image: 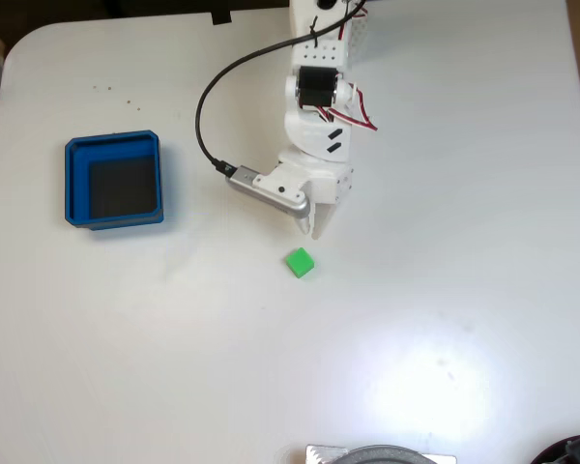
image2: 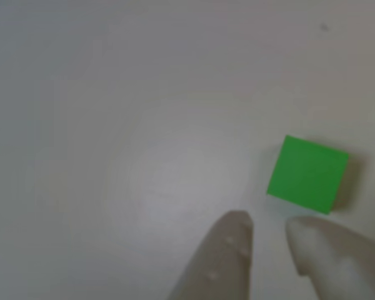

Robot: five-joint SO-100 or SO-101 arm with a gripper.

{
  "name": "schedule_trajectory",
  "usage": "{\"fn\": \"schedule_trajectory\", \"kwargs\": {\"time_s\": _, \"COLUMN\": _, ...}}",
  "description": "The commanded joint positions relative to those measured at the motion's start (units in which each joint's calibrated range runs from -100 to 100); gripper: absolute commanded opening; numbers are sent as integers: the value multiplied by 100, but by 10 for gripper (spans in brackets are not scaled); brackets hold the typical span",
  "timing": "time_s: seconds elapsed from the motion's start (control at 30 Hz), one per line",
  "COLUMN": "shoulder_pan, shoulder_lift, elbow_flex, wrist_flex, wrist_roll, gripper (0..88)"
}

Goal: Pick up green cube and drop it in the blue box

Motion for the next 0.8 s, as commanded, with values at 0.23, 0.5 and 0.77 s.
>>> {"fn": "schedule_trajectory", "kwargs": {"time_s": 0.23, "shoulder_pan": 22, "shoulder_lift": 43, "elbow_flex": -887, "wrist_flex": 743, "wrist_roll": -20, "gripper": 46}}
{"fn": "schedule_trajectory", "kwargs": {"time_s": 0.5, "shoulder_pan": 45, "shoulder_lift": 60, "elbow_flex": -887, "wrist_flex": 759, "wrist_roll": -20, "gripper": 91}}
{"fn": "schedule_trajectory", "kwargs": {"time_s": 0.77, "shoulder_pan": 45, "shoulder_lift": 85, "elbow_flex": -887, "wrist_flex": 751, "wrist_roll": -24, "gripper": 142}}
